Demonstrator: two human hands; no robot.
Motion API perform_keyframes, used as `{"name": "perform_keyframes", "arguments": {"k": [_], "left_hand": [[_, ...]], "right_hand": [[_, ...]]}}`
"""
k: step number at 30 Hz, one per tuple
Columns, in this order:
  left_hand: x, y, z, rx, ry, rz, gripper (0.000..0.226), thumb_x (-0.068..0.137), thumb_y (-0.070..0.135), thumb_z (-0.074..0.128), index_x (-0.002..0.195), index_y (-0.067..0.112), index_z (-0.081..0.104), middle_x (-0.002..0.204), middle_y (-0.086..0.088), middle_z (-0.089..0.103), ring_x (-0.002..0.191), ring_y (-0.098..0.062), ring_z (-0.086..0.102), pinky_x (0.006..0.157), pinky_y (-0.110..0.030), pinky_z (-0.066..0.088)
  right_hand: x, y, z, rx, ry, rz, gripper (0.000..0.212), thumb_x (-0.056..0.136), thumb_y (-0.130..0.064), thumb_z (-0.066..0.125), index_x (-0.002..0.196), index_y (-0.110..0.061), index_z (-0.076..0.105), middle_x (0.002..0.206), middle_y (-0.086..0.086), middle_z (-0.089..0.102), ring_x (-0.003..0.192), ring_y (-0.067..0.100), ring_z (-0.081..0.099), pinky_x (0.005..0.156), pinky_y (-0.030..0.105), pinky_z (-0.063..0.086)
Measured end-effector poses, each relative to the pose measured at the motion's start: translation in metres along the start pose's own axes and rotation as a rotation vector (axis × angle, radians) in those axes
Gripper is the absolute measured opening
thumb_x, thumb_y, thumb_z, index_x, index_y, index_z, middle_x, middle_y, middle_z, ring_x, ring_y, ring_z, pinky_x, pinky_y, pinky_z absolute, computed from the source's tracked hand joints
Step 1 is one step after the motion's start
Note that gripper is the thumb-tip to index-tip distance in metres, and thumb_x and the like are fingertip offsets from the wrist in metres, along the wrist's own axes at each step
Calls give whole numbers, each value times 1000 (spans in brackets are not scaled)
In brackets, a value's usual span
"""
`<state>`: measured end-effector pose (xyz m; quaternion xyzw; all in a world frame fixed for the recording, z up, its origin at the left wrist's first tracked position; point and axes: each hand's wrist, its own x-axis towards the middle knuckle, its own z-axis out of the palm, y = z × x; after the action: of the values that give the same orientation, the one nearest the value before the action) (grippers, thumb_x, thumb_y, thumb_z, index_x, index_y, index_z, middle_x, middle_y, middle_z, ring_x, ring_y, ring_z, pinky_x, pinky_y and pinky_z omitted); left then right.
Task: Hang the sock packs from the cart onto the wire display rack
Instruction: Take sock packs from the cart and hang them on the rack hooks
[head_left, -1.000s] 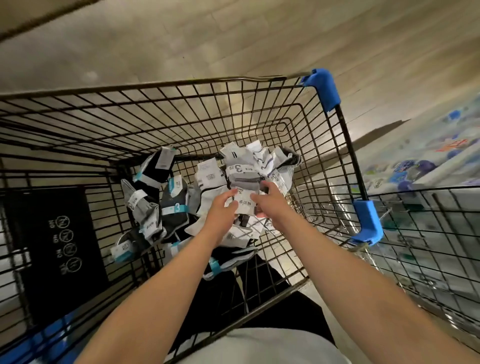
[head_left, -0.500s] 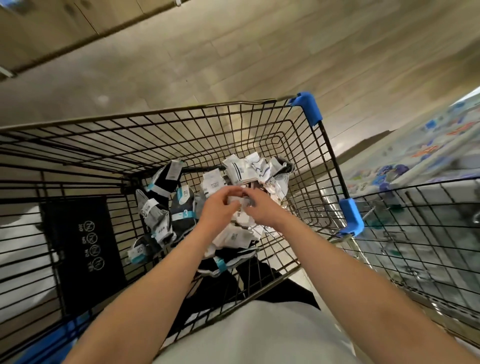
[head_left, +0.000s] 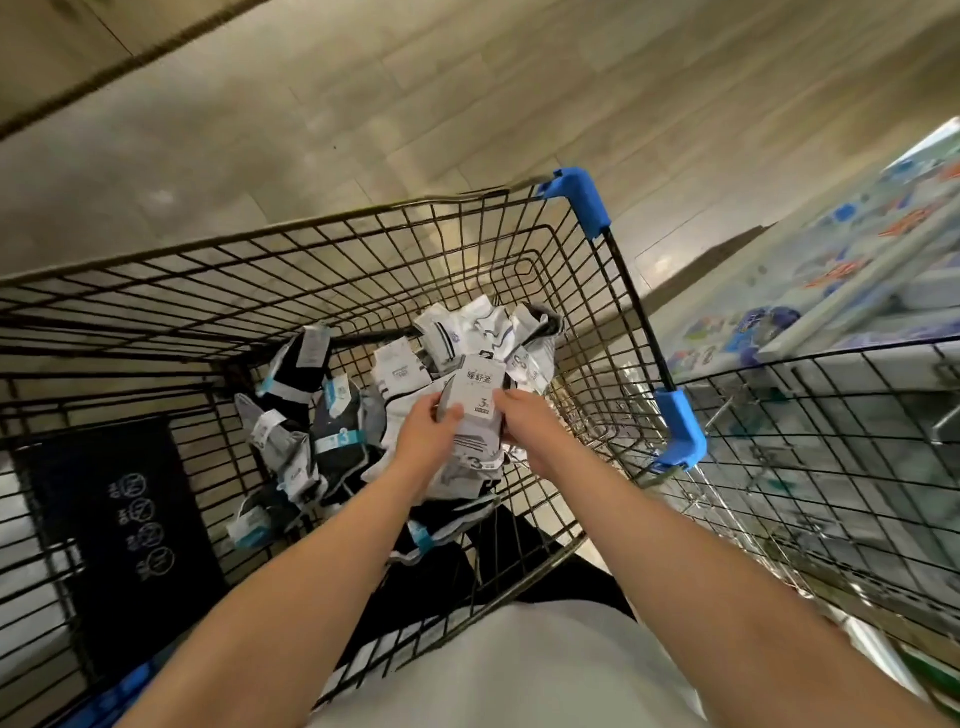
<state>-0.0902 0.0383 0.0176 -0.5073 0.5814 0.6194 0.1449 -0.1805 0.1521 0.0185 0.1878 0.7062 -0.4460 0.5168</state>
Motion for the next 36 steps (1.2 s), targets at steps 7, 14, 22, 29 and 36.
{"name": "perform_keyframes", "arguments": {"k": [7, 14, 22, 29, 36], "left_hand": [[59, -2, 15, 44, 34, 34, 35, 100, 43, 53, 131, 26, 50, 121, 1, 66, 105, -22, 65, 90, -43, 56], [96, -1, 31, 135, 58, 126, 27, 102, 35, 53, 126, 22, 49, 104, 5, 63, 90, -12, 59, 71, -21, 45], [105, 7, 37, 157, 75, 87, 30, 103, 30, 48, 131, 18, 46, 110, -1, 62, 81, -6, 55, 62, -23, 39], [62, 31, 10, 22, 169, 175, 37, 104, 31, 48, 139, 19, 41, 121, 2, 58, 104, -15, 58, 72, -16, 44], [-2, 63, -3, -47, 174, 284, 26, 104, 26, 49, 129, 22, 45, 119, 3, 57, 100, -13, 59, 70, -21, 50]], "right_hand": [[60, -11, -24, 272, 228, 194, 55, 101, -21, 53, 151, -24, 29, 139, 14, 47, 105, 27, 55, 78, 43, 57], [111, -7, -4, 237, 335, 129, 40, 100, -34, 58, 138, -33, 46, 134, 9, 59, 114, 33, 61, 89, 45, 56], [119, -37, 15, 399, 496, 5, 8, 94, -22, 70, 94, -26, 63, 102, 4, 72, 86, 26, 71, 64, 33, 62], [68, -50, 4, 103, 646, -320, 7, 90, -15, 74, 90, -19, 69, 114, -1, 53, 85, 5, 59, 75, 14, 51], [-20, -64, -10, 26, 506, -519, 32, 93, 1, 62, 84, -30, 58, 121, -1, 55, 105, 12, 60, 89, 27, 59]]}}
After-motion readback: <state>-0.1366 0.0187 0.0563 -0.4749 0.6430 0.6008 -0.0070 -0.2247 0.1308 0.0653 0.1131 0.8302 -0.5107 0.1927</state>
